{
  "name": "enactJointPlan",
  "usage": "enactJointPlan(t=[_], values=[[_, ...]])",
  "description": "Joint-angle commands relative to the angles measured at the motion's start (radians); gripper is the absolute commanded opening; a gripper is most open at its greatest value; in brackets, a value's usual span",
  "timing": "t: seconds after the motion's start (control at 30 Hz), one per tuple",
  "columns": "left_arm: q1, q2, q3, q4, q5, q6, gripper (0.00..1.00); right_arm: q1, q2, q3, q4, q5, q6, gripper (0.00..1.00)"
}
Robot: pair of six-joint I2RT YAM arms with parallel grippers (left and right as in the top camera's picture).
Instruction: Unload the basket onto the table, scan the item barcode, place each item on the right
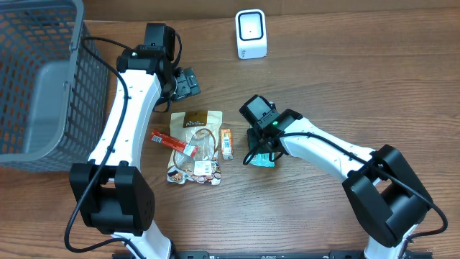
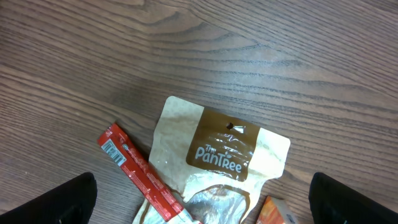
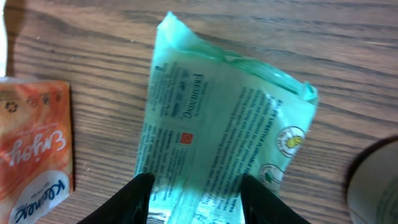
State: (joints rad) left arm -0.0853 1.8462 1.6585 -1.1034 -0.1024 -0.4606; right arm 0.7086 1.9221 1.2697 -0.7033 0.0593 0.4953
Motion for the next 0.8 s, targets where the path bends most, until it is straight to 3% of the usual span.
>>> enactJointPlan(t=[0.0,0.23,0.47,0.77], values=[[0.000,-0.016,0.012,0.001,-0.010,0.012,1.00,0.005,0.008,-0.001,0.019,-0.045,-0.059,0.48],[0.000,-0.016,0.012,0.001,-0.010,0.011,1.00,0.003,-0.010,0.042,0.019,-0.027,-0.083,0.49],[0.000,-0.016,0.012,0.001,-0.010,0.011,1.00,0.003,-0.031,0.060,0.002,0.144,-0.094,0.49],[0.000,-0.016,0.012,0.001,-0.010,0.011,1.00,0.003,0.026,0.059,0.013,0.136,-0.107,0.49]])
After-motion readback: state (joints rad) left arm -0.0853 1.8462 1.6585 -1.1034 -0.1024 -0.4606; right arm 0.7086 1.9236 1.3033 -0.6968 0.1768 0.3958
